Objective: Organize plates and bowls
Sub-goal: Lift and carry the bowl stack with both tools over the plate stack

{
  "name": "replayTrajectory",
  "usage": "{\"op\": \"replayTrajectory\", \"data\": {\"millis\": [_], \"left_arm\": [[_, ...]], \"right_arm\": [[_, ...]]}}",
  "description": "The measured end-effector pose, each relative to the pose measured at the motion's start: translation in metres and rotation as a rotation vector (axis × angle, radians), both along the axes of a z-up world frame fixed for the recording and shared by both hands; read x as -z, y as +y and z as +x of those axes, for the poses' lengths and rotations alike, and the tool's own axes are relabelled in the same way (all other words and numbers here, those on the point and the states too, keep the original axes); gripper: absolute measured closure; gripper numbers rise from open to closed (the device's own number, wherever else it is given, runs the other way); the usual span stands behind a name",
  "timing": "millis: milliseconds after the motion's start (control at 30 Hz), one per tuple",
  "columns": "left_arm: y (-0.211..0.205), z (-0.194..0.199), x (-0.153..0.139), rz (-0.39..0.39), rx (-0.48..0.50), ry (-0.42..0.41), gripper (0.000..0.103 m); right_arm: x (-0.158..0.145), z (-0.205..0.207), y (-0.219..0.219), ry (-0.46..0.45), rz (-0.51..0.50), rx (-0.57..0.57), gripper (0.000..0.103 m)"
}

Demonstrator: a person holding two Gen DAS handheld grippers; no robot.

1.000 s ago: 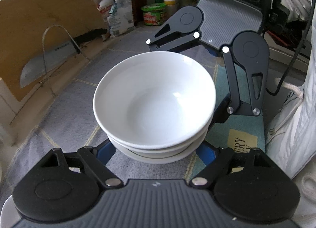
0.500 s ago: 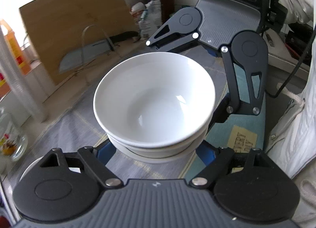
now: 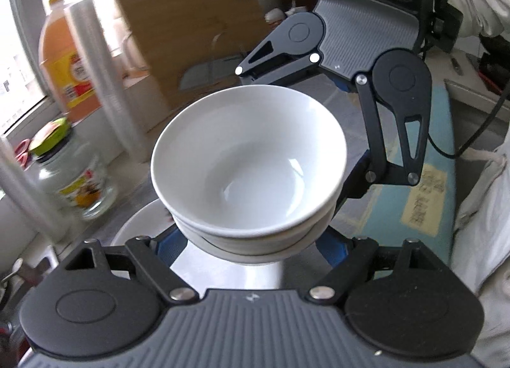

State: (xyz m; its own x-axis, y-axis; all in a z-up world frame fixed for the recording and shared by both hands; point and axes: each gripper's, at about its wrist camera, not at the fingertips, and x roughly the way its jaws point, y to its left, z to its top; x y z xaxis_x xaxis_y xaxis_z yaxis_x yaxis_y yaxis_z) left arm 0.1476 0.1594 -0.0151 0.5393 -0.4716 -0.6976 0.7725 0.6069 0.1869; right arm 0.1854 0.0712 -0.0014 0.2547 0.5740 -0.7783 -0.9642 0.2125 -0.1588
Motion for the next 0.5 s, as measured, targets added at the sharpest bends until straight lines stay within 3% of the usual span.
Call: {"op": "replayTrajectory", "data": {"millis": [500], "left_arm": [[0.045,0.035,0.025,0.038,-0.041,0.017,0.016]], "right_arm": [[0.029,0.035,0.053,0.035,-0.032,0.002,0.011]]}}
